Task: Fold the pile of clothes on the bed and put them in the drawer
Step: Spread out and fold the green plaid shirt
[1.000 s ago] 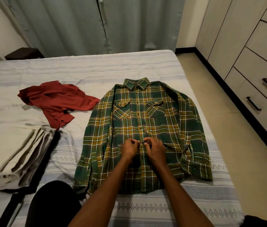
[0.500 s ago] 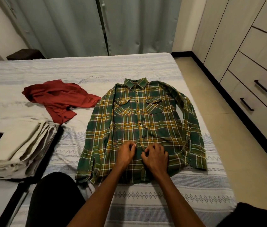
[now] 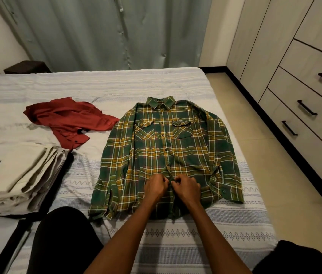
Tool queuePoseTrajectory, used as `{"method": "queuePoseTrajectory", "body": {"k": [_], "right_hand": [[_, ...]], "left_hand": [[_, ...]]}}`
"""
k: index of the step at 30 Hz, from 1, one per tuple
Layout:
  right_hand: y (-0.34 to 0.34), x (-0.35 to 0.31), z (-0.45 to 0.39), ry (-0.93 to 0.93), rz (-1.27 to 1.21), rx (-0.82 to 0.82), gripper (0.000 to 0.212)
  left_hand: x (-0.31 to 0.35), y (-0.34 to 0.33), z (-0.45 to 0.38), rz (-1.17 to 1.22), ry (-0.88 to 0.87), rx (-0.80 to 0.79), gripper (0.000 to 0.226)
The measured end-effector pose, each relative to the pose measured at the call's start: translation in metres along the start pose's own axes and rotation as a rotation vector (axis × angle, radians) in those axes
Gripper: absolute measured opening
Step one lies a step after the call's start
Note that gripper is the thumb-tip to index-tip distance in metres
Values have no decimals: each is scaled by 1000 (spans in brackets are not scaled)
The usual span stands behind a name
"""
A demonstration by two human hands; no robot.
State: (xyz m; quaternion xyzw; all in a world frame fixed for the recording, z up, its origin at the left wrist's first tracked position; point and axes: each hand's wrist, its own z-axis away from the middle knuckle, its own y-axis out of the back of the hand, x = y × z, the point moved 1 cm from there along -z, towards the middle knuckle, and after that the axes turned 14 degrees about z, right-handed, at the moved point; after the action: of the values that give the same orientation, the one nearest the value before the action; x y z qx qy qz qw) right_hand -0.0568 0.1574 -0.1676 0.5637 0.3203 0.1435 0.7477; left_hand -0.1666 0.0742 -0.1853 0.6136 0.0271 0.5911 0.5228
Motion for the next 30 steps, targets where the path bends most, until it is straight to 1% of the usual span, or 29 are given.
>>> {"method": "queuePoseTrajectory", "body": {"k": [3,7,11,15,19,22,25,28,30], "right_hand": [[-2,-6,1,1,-12,24,20],[-10,-8,3,36,-31,75,18],[-15,-3,4,59,-43,114,20],[-20,1,0,97,-111,66,24],[-18,11,-6,149,-341,-69,26],[-18,16,-11,128,-423,-96,22],[-23,13,-13,70,-461,-84,17],[-30,8,-11,52,-405,-26,14],[-32,6,-8,72,-337,34,14]], "left_hand": [[1,4,-4,74,51,-66,26],[-1,8,-4,278,89,-144,23],[-2,10,-1,356,112,-203,21],[-1,10,1,442,147,-211,21],[1,10,2,602,257,-203,21],[6,13,4,654,306,-207,19],[9,15,6,678,358,-193,19],[6,15,6,670,367,-161,17],[3,14,8,669,350,-160,16]]}}
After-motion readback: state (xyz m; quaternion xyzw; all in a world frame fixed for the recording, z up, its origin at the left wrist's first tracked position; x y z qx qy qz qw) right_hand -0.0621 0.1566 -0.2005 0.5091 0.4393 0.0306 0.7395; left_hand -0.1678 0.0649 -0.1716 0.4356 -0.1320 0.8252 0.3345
